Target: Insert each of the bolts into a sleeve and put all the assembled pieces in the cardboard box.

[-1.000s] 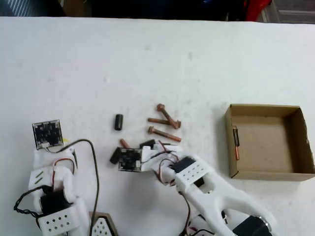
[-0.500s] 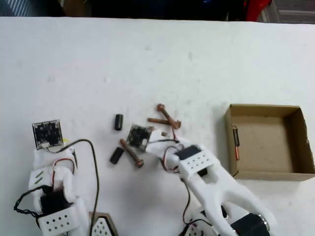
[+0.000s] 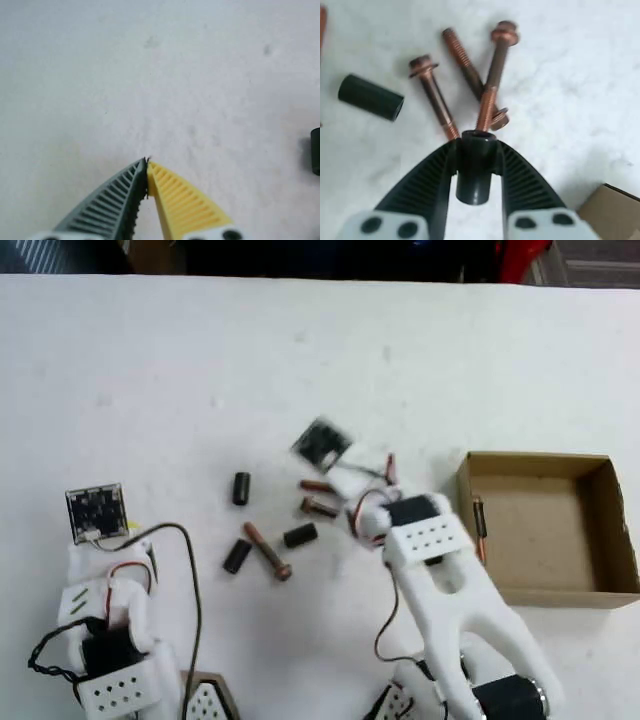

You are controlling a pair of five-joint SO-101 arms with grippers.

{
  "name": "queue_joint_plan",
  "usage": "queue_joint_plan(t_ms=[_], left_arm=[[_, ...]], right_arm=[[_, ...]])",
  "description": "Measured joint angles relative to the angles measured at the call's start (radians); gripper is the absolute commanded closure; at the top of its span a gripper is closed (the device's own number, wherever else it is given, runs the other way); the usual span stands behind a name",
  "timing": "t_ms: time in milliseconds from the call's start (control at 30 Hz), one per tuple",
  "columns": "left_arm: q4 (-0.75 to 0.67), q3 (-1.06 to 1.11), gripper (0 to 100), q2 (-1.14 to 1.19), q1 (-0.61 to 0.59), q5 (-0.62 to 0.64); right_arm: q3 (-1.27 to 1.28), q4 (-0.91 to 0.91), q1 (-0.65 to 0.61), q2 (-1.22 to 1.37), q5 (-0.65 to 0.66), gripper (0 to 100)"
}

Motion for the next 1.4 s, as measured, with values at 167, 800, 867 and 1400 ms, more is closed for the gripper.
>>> queue_joint_plan(t_ms=[167, 800, 867, 1400], left_arm=[[0.000, 0.000, 98, 0.000, 0.000, 0.000], [0.023, 0.000, 98, 0.000, 0.000, 0.000], [0.023, 0.000, 98, 0.000, 0.000, 0.000], [0.023, 0.000, 98, 0.000, 0.000, 0.000]], right_arm=[[-0.072, 0.000, 0.051, 0.008, -0.089, 97.1], [-0.598, 0.120, 0.137, 0.712, -0.203, 96.7], [-0.638, 0.120, 0.152, 0.764, -0.203, 96.6], [-0.867, 0.371, 0.172, 0.865, -0.152, 90.1]])
